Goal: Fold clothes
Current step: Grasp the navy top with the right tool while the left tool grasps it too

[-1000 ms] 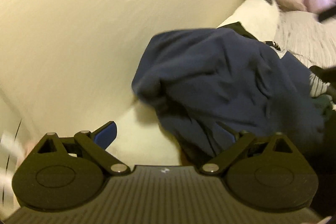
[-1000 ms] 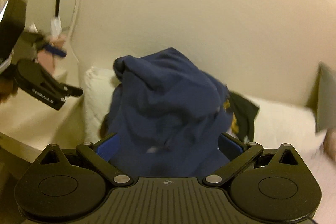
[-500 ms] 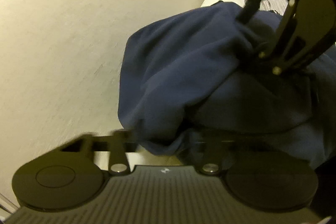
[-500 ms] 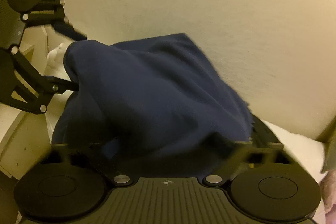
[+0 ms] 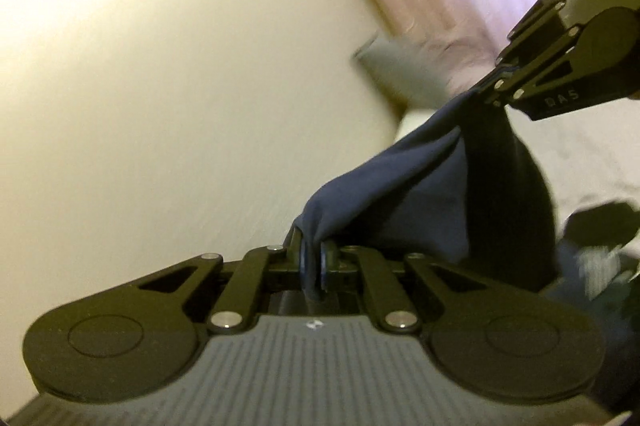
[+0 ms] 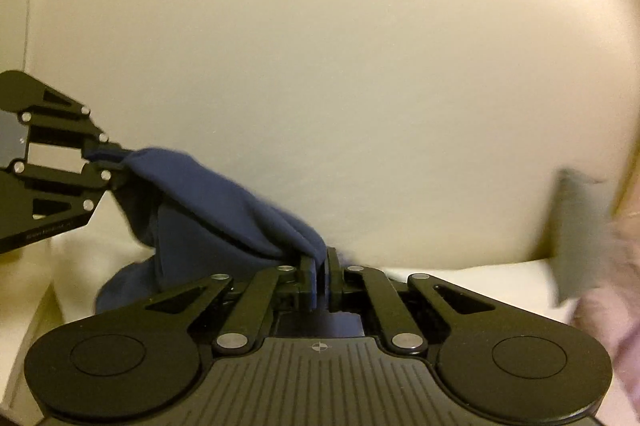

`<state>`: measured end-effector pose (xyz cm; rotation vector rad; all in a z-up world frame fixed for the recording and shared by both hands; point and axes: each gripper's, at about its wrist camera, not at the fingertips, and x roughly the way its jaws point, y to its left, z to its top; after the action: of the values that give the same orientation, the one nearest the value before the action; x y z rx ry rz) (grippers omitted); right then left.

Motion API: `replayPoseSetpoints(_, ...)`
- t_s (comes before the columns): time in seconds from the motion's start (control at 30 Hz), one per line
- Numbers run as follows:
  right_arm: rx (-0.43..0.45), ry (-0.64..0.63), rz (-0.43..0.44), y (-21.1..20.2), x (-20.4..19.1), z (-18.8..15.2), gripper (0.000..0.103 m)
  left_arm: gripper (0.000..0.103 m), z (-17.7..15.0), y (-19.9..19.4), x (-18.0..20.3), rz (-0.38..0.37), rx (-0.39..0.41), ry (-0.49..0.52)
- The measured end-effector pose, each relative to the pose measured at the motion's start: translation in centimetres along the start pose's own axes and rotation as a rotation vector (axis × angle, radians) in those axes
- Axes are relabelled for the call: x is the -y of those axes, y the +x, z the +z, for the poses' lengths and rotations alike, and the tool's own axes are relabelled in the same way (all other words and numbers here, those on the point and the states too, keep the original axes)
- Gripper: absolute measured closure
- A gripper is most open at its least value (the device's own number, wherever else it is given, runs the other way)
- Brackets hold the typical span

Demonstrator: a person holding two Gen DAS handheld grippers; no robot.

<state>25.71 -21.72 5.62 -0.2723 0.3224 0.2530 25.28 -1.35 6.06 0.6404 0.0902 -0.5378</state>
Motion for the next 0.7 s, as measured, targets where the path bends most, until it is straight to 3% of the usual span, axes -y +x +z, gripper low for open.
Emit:
replayPoseSetpoints(0.17,0.036,0.096,-0.156,-12.4,5.5,-4.5,0.102,0.099,6.4,-5.9,9.9,-0.145,0.148,0.068)
replayPoseSetpoints(0.33,-0.009,0.22,-0.333,-27.9,9.4,-13.2,0.102,0.099,9.3,-14.0,23.5,-0.377,0.208,0.075)
replayPoseSetpoints(0.47,-0.131,0.331,-0.477,-40.8,10.4,-22.3,0.102,0.099,9.1,-20.4,35.8,-0.667,0.149,0.088)
replayPoseSetpoints(0.57,-0.252,0.43,-0.584,-50.3,10.8,-29.5,0.102,0.099,7.3,-23.7,44.6,-0.888,0.06,0.127)
replayPoseSetpoints(0.7,-0.446,0.563,-0.685,-60.1,8.7,-37.4,0.102,0.099,4.5,-27.1,52.5,-1.103,-0.027,0.225)
